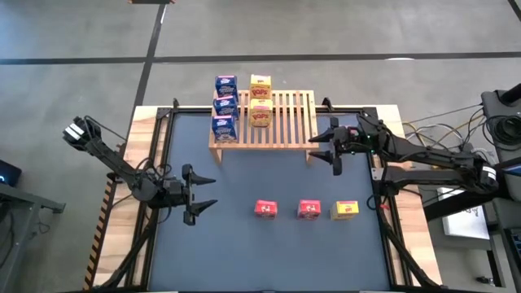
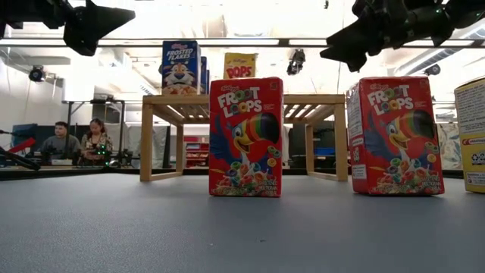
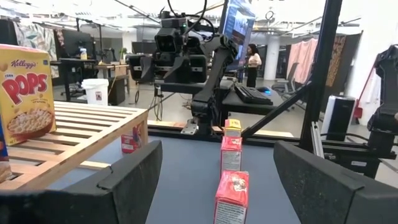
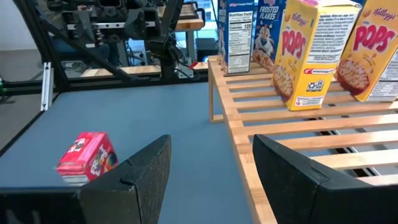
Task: Stack cereal on shelf
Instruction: Put the yellow cereal box on the shelf aligned with the other yellow cereal box
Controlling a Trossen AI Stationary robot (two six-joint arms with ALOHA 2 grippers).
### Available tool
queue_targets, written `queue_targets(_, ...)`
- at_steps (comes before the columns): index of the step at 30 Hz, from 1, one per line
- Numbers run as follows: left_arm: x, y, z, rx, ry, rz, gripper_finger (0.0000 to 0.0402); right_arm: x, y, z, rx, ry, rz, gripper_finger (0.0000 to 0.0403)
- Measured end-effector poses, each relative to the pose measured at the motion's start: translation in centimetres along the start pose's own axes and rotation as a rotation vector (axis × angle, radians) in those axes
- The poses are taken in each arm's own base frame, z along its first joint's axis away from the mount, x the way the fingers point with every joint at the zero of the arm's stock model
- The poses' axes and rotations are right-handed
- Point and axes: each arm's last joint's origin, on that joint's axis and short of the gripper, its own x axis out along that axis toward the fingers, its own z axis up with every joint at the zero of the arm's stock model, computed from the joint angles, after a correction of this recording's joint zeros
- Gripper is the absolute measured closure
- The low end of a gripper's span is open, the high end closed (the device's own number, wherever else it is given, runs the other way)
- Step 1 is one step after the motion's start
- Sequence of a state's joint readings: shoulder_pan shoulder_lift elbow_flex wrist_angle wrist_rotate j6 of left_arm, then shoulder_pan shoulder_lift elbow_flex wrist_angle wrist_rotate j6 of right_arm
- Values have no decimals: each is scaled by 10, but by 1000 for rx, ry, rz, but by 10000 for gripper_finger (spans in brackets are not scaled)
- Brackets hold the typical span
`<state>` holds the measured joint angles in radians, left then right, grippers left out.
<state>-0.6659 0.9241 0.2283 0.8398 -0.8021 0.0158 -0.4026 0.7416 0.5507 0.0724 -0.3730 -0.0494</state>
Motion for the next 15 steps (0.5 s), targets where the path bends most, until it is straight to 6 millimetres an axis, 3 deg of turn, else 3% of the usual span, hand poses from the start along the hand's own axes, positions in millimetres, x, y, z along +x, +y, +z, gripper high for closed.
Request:
queue_targets(7, 0, 0, 0, -9, -3, 0, 109, -8, 8, 1, -3, 10, 31, 187)
queue_targets(15, 0, 0, 3, -48, -22, 1, 109, -16, 18, 5, 5, -21, 222, 187)
